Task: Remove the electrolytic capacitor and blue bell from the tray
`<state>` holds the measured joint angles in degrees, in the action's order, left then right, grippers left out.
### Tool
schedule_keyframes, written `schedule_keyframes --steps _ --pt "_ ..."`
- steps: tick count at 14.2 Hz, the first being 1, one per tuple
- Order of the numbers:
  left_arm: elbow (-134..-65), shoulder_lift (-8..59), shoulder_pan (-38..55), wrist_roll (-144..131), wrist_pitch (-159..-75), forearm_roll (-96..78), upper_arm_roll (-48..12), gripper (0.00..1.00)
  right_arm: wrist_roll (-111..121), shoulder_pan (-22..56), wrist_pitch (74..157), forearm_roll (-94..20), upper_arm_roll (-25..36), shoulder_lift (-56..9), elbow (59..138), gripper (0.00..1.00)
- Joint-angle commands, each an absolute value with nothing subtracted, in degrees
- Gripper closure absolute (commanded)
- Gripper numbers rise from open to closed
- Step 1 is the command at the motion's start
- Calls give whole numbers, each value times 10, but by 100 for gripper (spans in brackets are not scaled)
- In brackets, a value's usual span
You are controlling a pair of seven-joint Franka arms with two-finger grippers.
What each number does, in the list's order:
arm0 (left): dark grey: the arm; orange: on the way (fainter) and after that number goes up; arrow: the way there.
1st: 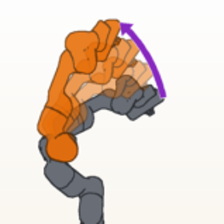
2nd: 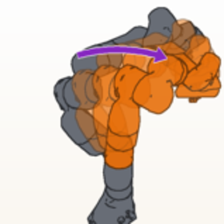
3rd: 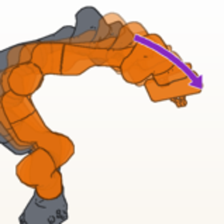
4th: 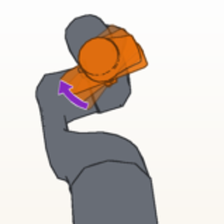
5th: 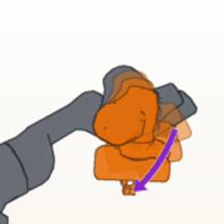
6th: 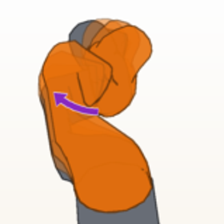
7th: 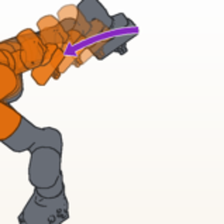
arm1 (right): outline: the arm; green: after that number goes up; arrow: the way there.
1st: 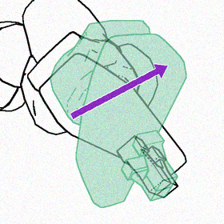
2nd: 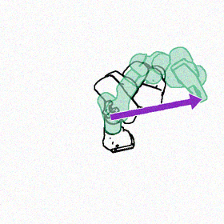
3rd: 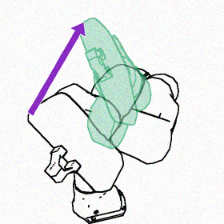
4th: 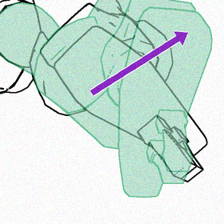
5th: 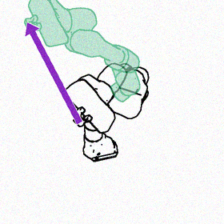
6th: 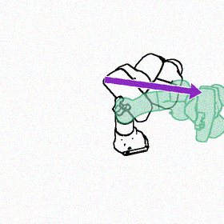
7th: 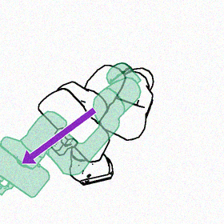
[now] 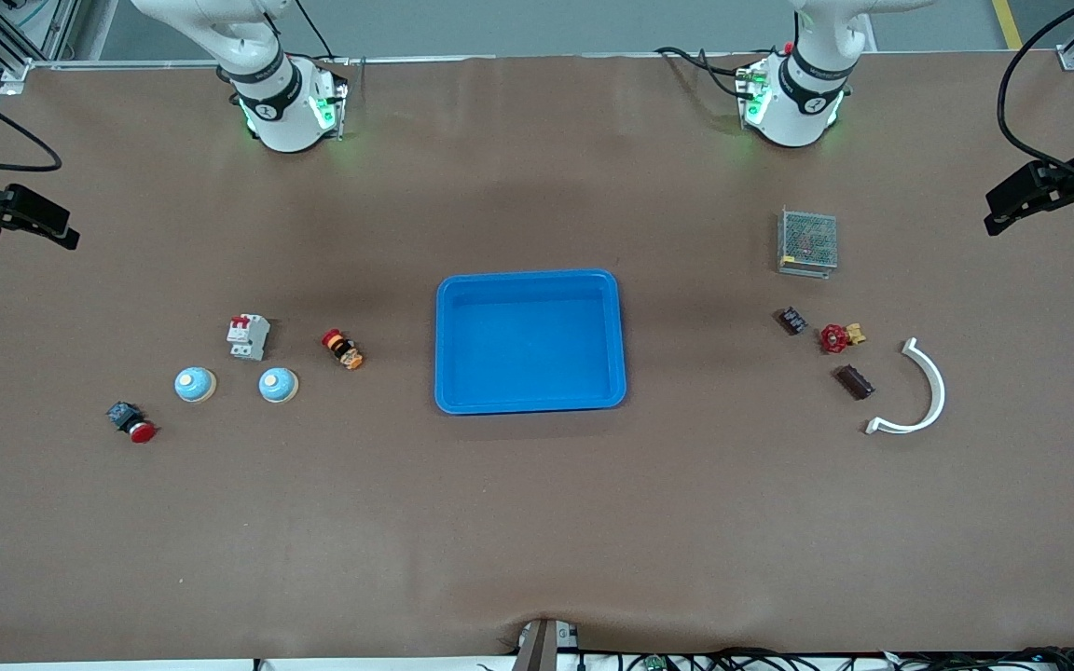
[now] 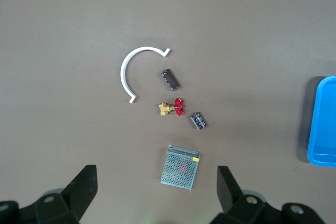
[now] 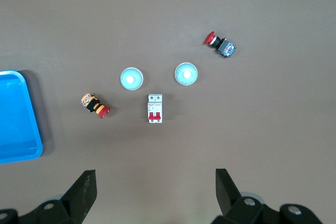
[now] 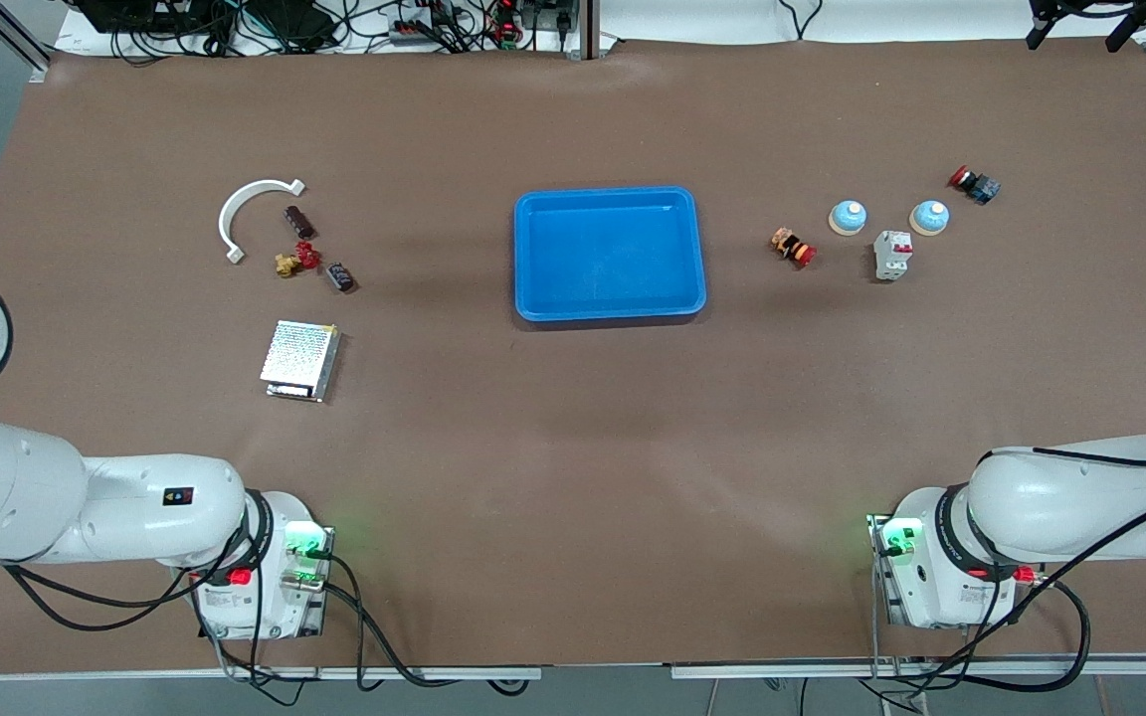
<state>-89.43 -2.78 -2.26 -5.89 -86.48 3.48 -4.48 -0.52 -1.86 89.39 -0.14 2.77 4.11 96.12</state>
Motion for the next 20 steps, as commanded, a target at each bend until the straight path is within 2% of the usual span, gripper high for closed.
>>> schedule_keyframes --steps 1,11,18,20 --pt "-920 -55 -16 -52 -861 25 -39 0 -17 -12 904 -11 30 63 986 0" --pt "-918 -55 -16 -50 -860 25 -39 0 -27 -12 904 -12 21 64 984 0" --pt "-918 -55 -15 -50 -860 25 -40 0 -25 -15 824 -4 23 11 831 0" --pt "-918 -54 -14 -50 -860 25 -42 0 -25 -18 814 -6 23 3 817 0"
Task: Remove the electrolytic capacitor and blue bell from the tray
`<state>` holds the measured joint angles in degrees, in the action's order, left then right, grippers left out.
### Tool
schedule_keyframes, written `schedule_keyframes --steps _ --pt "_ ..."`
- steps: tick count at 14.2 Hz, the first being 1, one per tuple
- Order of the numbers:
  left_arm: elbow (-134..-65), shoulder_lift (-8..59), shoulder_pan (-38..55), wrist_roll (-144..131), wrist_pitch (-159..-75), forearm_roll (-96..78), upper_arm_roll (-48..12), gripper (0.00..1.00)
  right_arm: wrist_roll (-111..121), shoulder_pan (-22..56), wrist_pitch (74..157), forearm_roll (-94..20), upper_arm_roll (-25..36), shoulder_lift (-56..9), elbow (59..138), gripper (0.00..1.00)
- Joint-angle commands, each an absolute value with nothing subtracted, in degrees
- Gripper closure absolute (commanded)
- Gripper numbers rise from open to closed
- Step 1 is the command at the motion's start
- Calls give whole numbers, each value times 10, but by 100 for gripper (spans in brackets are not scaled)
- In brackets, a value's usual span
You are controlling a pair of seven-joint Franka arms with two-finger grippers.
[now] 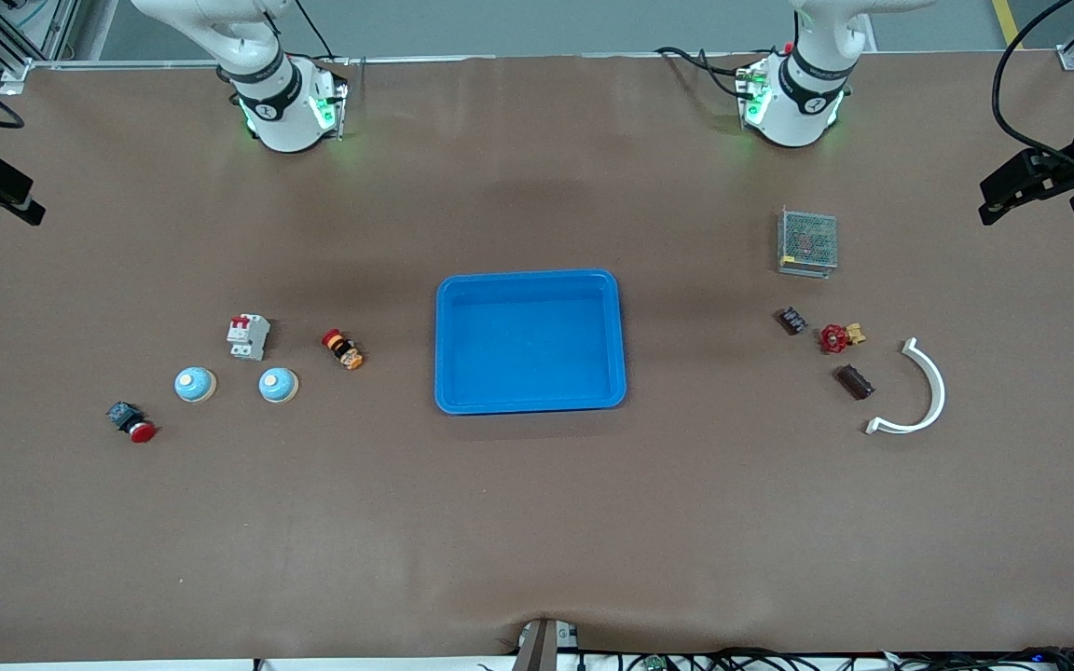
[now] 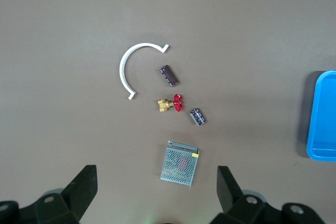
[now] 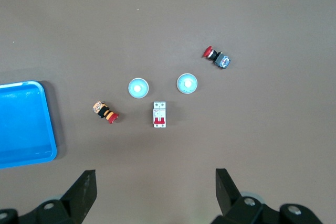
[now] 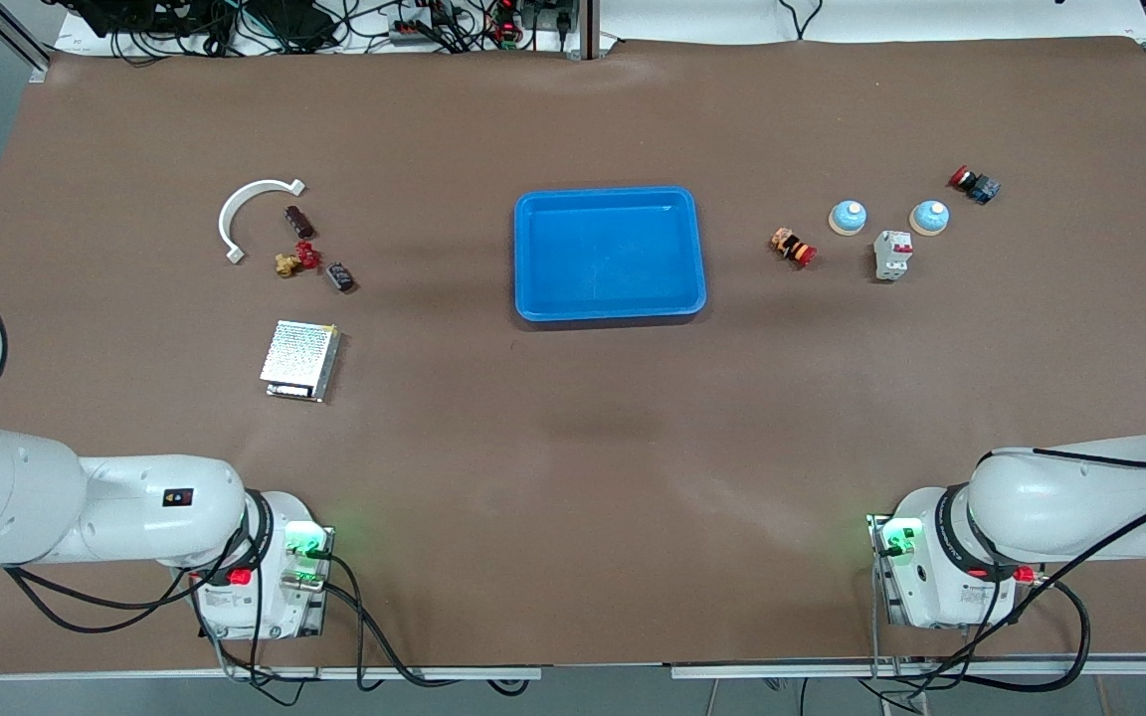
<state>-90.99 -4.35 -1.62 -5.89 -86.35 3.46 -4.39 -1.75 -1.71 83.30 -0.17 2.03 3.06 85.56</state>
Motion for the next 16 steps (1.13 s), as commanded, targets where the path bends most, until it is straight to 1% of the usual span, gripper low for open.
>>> schedule_keyframes --steps 1,7,16 --pt "-918 -54 -14 -50 -860 25 -43 0 -26 -19 815 -8 23 2 817 0" --pt "-920 -57 -14 -50 -859 24 -44 0 -32 -16 820 -9 23 -22 817 0" --pt "-911 -48 -12 -51 -856 25 -45 0 -33 -11 821 -7 23 -22 817 0"
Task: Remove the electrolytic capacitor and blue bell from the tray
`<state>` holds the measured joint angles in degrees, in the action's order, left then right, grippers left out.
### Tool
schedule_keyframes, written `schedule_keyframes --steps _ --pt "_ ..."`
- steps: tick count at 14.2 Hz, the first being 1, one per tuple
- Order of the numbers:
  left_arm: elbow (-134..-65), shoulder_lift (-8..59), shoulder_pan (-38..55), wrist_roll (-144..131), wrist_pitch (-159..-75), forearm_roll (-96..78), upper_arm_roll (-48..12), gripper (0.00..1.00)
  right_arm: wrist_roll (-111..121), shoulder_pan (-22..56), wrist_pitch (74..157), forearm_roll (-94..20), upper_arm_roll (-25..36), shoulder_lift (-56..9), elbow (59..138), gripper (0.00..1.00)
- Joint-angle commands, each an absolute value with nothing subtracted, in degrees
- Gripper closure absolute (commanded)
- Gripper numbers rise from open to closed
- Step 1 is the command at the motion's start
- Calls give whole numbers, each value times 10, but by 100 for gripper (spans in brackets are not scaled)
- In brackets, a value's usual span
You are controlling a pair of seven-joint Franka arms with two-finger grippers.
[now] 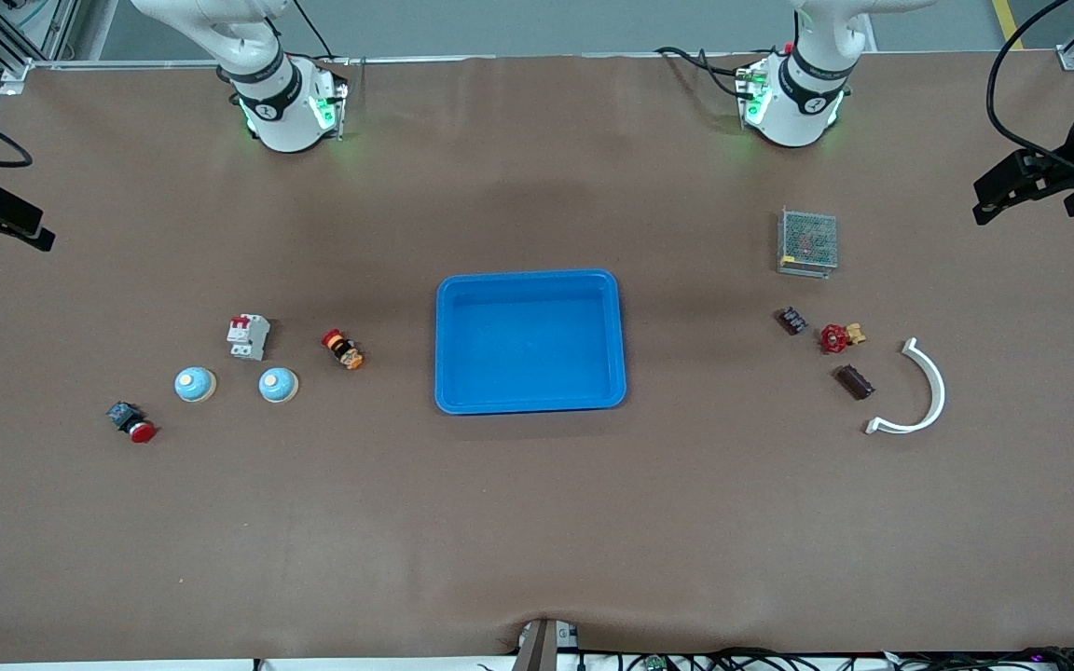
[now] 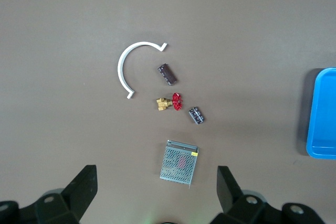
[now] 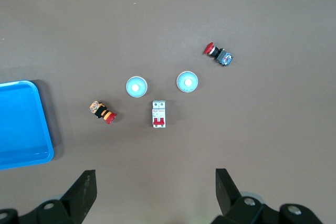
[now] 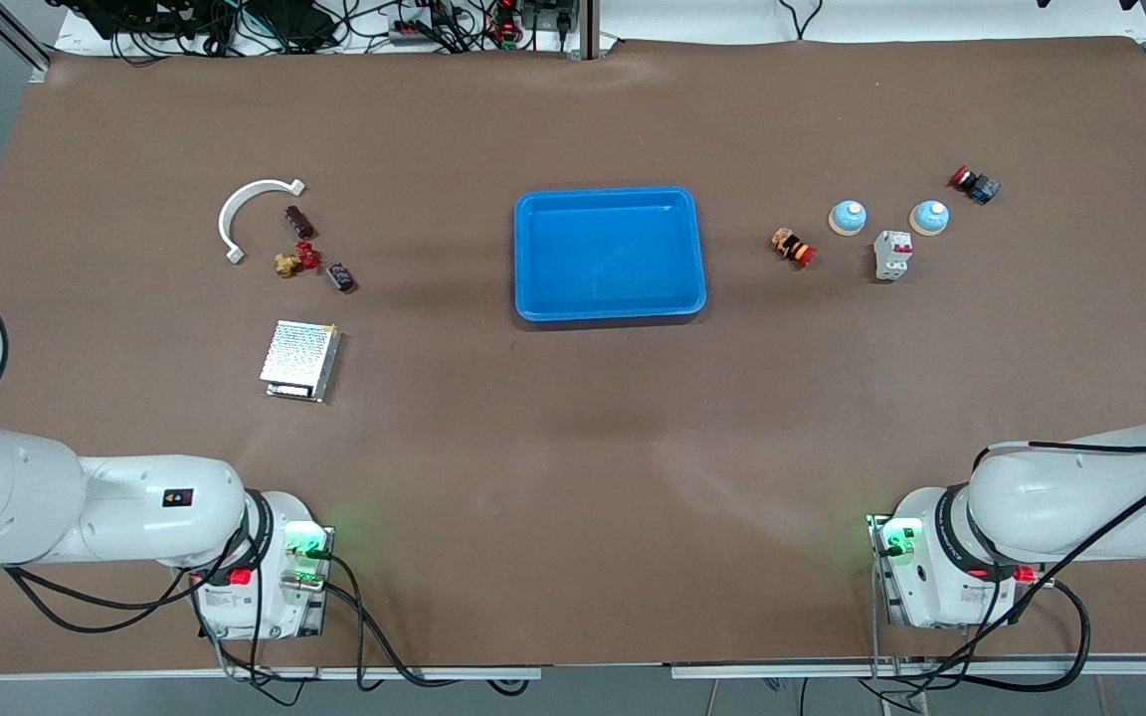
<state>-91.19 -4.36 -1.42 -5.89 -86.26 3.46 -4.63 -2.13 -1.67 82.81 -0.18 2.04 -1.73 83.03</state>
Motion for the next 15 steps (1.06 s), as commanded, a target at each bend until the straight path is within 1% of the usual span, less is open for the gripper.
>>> schedule_keyframes --steps 1,15 --pt "-911 -48 -11 -51 -856 25 -45 0 -33 -11 821 -8 23 -22 817 0" --pt "-908 -37 -6 -52 -855 9 -54 0 -33 -13 831 -10 24 -25 822 0"
